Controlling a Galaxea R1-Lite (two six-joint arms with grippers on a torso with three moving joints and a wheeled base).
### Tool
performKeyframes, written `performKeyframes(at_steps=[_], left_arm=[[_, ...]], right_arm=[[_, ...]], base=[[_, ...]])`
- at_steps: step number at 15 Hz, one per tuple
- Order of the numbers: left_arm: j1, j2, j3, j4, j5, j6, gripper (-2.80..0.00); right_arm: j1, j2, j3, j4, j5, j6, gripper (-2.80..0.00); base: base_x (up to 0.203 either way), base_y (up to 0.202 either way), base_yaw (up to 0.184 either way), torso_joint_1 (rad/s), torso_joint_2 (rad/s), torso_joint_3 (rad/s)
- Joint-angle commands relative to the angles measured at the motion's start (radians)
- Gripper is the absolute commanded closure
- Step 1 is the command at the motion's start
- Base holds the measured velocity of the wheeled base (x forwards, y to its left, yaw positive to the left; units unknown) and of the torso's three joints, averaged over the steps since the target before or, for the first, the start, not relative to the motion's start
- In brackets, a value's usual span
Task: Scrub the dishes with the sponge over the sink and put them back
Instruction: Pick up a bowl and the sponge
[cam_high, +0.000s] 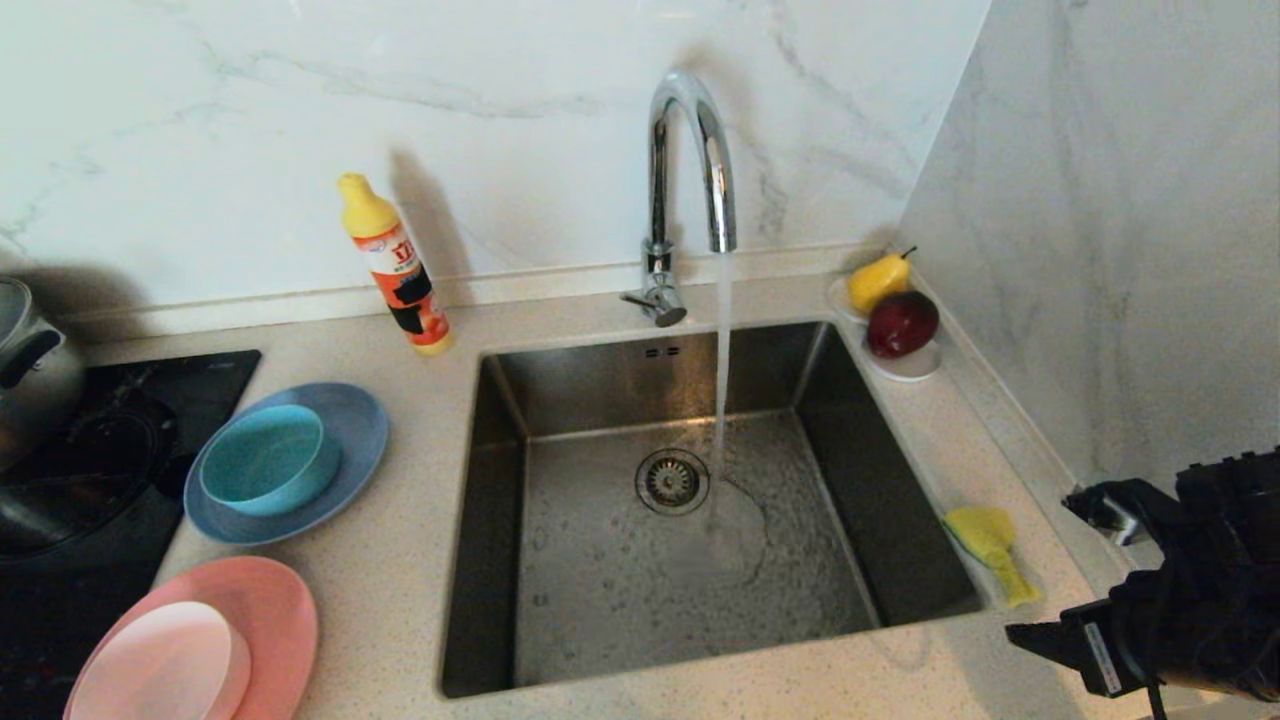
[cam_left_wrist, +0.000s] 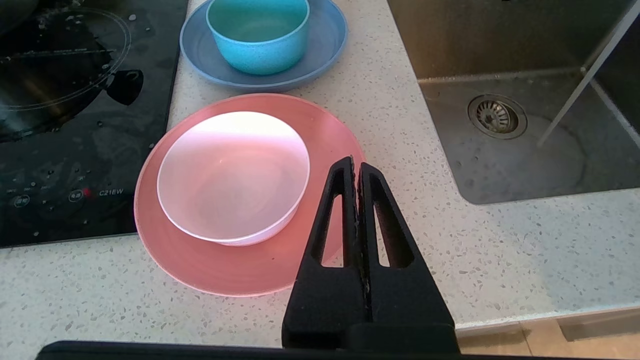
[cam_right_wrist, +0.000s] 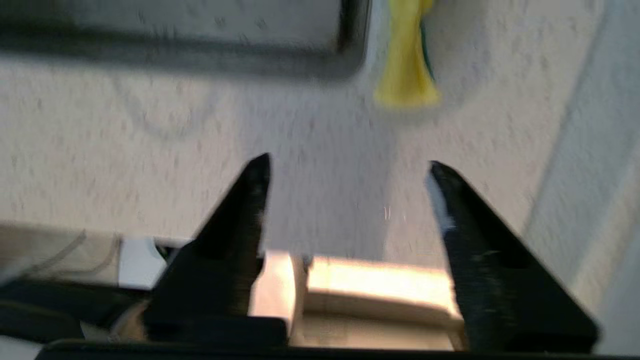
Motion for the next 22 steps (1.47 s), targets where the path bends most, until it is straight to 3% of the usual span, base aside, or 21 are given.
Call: performKeyframes(at_steps=[1,8,18,19,22], left_arm=[[0.0,0.003,0.018,0.0,0.0,0.0,0.0],[0.0,0.003,0.018,-0.002,0.0,0.0,0.0],[0.0,0.003,0.018,-0.002,0.0,0.0,0.0],[0.0,0.003,0.018,-0.002,0.0,0.0,0.0],[0.0,0.003,0.018,-0.002,0.0,0.0,0.0]], right_arm=[[-0.041,0.058,0.02,-0.064,0.013,-0.026,-2.8],[-0.068,0.163,-0.004,-0.153,0.009,-0.064,-2.8],[-0.069,0.227,-0.075,-0.158,0.004,-0.056,-2.8],[-0.069,0.229,-0.075,-0.159,0.003,-0.053,0.0],[-0.072,0.23,-0.087,-0.158,-0.003,-0.056,0.0]], base=[[0.0,0.0,0.0,0.0,0.0,0.0],[0.0,0.0,0.0,0.0,0.0,0.0],[0.0,0.0,0.0,0.0,0.0,0.0],[0.0,0.0,0.0,0.0,0.0,0.0],[0.0,0.0,0.0,0.0,0.0,0.0]])
